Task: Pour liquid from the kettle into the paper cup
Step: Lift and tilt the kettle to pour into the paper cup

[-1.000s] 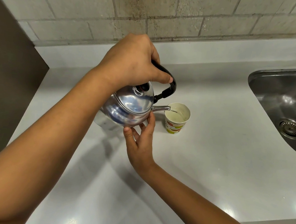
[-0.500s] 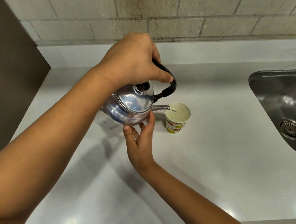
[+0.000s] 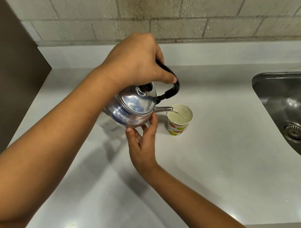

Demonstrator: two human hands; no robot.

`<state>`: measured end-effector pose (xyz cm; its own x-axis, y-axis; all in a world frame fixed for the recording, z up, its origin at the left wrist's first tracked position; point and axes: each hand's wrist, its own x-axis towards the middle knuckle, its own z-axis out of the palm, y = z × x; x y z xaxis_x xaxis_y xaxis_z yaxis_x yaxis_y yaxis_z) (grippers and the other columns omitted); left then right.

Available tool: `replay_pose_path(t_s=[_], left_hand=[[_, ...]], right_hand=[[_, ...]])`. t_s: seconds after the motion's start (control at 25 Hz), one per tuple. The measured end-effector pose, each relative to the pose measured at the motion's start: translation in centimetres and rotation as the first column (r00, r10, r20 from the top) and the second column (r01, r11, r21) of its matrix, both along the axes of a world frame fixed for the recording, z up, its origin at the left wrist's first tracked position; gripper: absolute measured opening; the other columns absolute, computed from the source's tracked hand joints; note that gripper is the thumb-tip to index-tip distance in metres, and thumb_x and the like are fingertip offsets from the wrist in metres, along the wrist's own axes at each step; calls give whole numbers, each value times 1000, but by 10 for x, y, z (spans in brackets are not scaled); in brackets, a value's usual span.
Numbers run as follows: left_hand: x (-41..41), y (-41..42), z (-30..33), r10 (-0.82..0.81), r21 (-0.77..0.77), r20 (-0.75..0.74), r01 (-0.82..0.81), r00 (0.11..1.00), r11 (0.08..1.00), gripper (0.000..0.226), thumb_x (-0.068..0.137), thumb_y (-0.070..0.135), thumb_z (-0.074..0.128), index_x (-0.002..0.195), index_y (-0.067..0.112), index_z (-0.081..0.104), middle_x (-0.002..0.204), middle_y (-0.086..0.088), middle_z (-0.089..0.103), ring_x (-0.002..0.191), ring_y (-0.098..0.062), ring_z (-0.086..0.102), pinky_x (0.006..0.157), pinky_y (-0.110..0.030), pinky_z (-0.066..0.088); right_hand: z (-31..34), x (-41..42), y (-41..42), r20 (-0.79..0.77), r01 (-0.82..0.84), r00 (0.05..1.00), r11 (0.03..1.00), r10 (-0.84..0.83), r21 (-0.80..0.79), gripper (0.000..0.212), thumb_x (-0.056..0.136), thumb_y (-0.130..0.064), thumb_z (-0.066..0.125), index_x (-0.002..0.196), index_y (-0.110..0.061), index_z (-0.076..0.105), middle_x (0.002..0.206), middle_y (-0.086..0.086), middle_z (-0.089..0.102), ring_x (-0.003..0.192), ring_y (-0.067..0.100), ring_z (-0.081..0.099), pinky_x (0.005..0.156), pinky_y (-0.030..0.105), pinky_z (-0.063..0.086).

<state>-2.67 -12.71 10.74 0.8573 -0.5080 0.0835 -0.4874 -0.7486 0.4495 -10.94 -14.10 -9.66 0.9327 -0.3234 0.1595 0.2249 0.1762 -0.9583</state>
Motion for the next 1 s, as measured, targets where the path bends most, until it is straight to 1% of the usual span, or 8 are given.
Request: replay_pose_path(t_s=[0.16,0.36,0.52,0.64,0.88,1.0], left_hand=[[-1,0,0,3,4,2,-3,1000,1000,37,56,56,74,76,24,74,56,8,61,57,-8,59,51,-24,47],[-1,-2,2,5,11,5,-5,1000,1000,38,56,56,74,75,23,74,57,6,63,57,-10,60,55,-29,51],[-1,-2,2,6,13,8,-6,1000,1000,38,56,56,74,76,23,74,56,8,61,55,-8,58,51,-25,48],[-1,-2,2,7,14,8,-7,1000,1000,38,56,56,74,76,23,74,55,7,61,55,-9,58,51,-25,48],[-1,-1,1,0,15,14,-1,1000,1000,39,55,57,74,76,24,74,57,8,62,57,-8,58,53,-24,48],[-1,-1,1,-4,15,23,3,1000,1000,37,56,56,73,75,24,74,57,8,62,57,-7,58,53,-24,47]], right_hand=[[0,0,0,-5,-7,1000,1000,7,2,64,87,-21,55,130,-48,14,135,-30,30,122,-11,42,97,16,44],[1,1,0,5,-5,1000,1000,5,4,64,88,-19,54,130,-47,15,135,-28,31,122,-9,43,98,19,45],[1,1,0,2,-11,1000,1000,11,14,64,88,-18,54,132,-44,15,135,-27,32,122,-8,44,98,17,45],[2,1,0,0,-14,1000,1000,14,14,64,88,-18,54,132,-43,15,136,-27,32,122,-9,44,98,16,44],[1,-1,2,-10,-5,1000,1000,5,0,64,88,-20,54,132,-45,14,136,-28,30,123,-9,43,101,22,45],[0,-1,2,-20,-3,1000,1000,3,-1,66,87,-21,54,134,-40,13,137,-26,30,123,-9,43,102,26,45]])
